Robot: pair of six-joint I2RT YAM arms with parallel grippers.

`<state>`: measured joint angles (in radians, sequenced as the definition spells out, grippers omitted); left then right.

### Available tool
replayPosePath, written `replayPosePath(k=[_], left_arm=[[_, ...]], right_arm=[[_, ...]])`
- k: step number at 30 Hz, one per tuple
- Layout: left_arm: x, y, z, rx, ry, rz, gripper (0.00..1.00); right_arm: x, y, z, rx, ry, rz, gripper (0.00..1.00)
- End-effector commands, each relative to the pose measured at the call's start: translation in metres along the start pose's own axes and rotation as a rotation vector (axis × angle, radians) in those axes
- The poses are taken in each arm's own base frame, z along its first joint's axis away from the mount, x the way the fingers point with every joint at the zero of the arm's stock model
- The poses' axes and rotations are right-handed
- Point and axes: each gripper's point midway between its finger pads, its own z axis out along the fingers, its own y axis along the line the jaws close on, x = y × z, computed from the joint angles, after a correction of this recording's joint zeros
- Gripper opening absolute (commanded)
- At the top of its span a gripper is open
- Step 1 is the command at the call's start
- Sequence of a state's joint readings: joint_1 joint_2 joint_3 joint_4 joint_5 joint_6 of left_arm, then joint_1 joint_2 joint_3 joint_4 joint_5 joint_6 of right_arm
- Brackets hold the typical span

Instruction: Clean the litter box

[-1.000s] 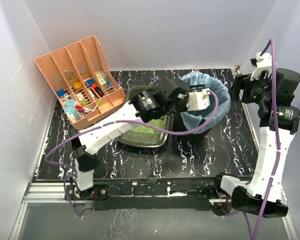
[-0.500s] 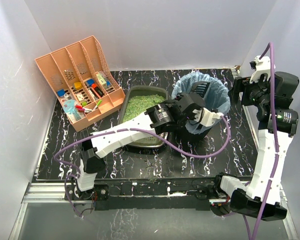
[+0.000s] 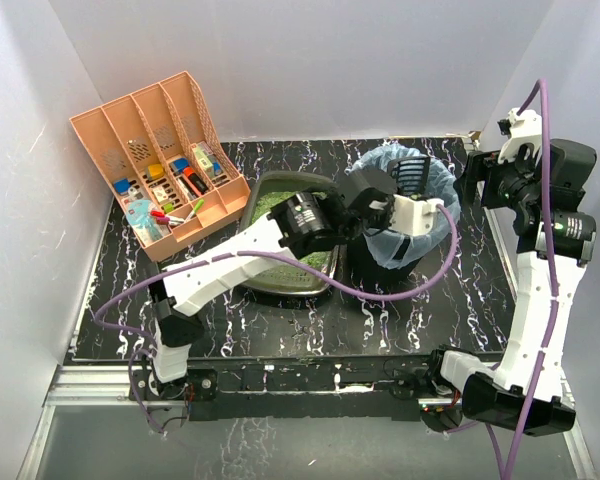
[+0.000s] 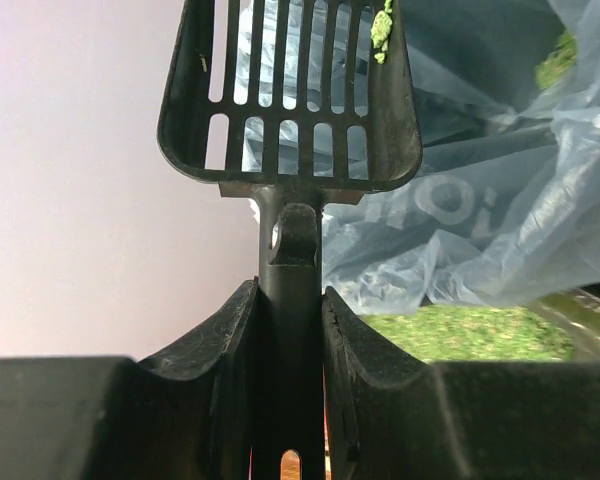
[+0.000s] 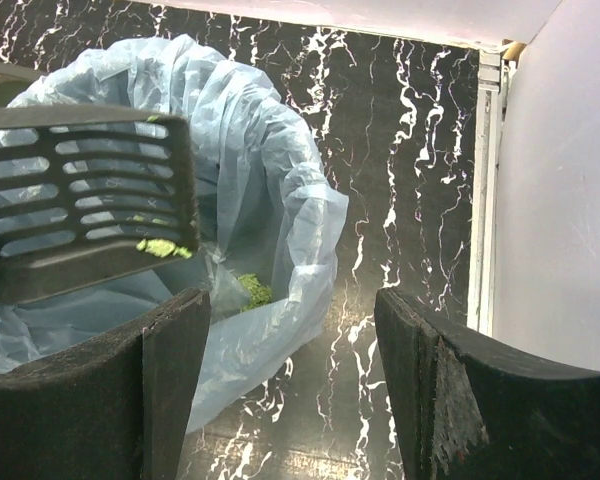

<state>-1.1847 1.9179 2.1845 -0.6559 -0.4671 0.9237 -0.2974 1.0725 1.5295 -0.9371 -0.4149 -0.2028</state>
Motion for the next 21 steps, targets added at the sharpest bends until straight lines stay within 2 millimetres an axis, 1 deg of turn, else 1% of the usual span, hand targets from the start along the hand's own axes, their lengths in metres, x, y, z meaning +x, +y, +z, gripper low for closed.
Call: replayPosePath(k=[1, 4, 10, 14, 17, 21], left_arm=[[0.009, 0.032, -0.049, 0.028, -0.113, -0.241, 0.00], [0.020, 0.040, -0.060, 0.062, -0.154, -0.340, 0.00], [0.051, 0.043, -0.076, 0.118, -0.170, -0.508, 0.00], [0.077, 0.049, -0.097, 0.148, -0.199, -0.651, 0.00], [0.102, 0.054, -0.112, 0.145, -0.206, -0.738, 0.00], [0.136, 0.049, -0.130, 0.133, -0.186, -0.841, 0.00]], right_arm=[[-0.038, -0.003, -0.004, 0.005, -0.104, -0.026, 0.72], [-0.046, 0.000, -0.003, -0.021, -0.112, -0.024, 0.72], [-0.049, 0.003, 0.002, -0.060, -0.104, -0.017, 0.72], [-0.050, 0.005, 0.005, -0.083, -0.099, -0.020, 0.72], [-0.049, 0.006, 0.009, -0.102, -0.094, -0.016, 0.72], [-0.047, 0.008, 0.016, -0.130, -0.083, -0.005, 0.72]])
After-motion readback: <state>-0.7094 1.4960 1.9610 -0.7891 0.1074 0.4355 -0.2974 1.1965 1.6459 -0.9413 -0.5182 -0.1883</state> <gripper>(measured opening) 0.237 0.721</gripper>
